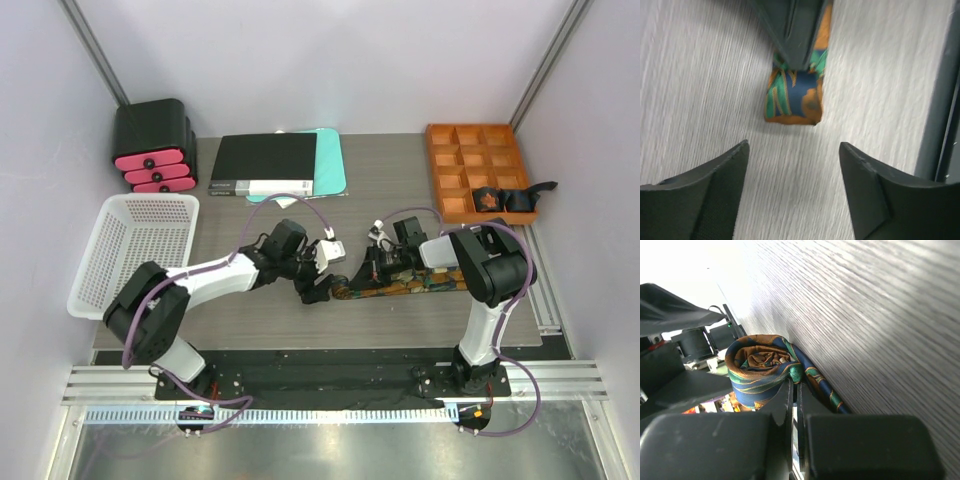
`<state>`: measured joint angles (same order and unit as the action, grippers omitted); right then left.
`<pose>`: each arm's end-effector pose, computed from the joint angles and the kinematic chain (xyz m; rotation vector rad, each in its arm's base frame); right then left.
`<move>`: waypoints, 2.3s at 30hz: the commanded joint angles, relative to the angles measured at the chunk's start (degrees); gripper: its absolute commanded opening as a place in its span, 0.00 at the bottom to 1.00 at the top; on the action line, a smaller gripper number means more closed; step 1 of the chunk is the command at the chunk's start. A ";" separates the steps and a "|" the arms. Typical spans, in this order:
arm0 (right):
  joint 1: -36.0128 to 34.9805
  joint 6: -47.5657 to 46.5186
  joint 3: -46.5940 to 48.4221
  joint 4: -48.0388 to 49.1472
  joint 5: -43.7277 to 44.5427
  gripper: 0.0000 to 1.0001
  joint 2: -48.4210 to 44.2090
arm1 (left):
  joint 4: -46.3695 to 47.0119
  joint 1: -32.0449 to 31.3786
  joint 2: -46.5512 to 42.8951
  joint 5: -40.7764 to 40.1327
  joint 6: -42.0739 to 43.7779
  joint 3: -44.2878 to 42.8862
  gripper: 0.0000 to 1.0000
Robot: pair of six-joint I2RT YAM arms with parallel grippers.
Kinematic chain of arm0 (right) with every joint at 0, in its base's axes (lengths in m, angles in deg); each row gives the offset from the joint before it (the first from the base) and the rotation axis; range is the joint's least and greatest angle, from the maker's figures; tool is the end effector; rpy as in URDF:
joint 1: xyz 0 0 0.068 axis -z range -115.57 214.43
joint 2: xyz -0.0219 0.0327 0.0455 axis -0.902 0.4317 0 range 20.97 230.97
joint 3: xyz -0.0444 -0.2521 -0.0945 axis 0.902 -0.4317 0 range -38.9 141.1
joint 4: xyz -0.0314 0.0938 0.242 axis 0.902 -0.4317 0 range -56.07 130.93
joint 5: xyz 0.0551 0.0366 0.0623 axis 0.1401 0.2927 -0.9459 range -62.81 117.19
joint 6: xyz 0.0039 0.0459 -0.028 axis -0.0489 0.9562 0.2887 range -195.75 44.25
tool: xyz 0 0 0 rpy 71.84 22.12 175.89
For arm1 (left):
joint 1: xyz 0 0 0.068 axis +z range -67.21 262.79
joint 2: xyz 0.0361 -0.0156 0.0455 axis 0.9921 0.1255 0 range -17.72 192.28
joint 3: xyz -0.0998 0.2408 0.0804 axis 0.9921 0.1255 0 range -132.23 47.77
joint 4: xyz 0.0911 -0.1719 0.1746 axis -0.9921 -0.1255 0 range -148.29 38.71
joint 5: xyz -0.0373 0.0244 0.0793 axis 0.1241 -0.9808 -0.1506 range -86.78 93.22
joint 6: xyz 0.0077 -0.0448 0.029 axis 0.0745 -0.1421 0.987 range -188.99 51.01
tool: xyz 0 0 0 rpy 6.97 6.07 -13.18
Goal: Roll the ties
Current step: Roll the tie at the center of the board.
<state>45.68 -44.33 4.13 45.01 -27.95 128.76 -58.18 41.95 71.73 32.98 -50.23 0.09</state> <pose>0.2800 0.1259 0.0867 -0.0677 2.6955 1.5596 0.2226 -0.2158 0.1802 1.4097 1.9742 -0.8039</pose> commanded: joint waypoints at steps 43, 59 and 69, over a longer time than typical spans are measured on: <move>-3.14 -2.15 1.36 -7.42 7.76 0.47 -11.82 | -1.89 -6.80 15.49 -8.66 5.40 -6.02 0.16; 3.80 -10.05 -0.93 -19.18 11.80 0.01 -8.84 | 0.56 -4.87 11.29 -7.62 4.09 -5.06 0.55; 4.24 -13.84 3.03 -23.50 16.10 0.01 -0.39 | 14.09 -4.60 3.27 -3.13 1.01 2.59 0.80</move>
<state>50.56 -53.45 7.03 24.75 -22.85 124.78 -51.67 37.49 77.47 27.49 -47.78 1.14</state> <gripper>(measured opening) 0.042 0.768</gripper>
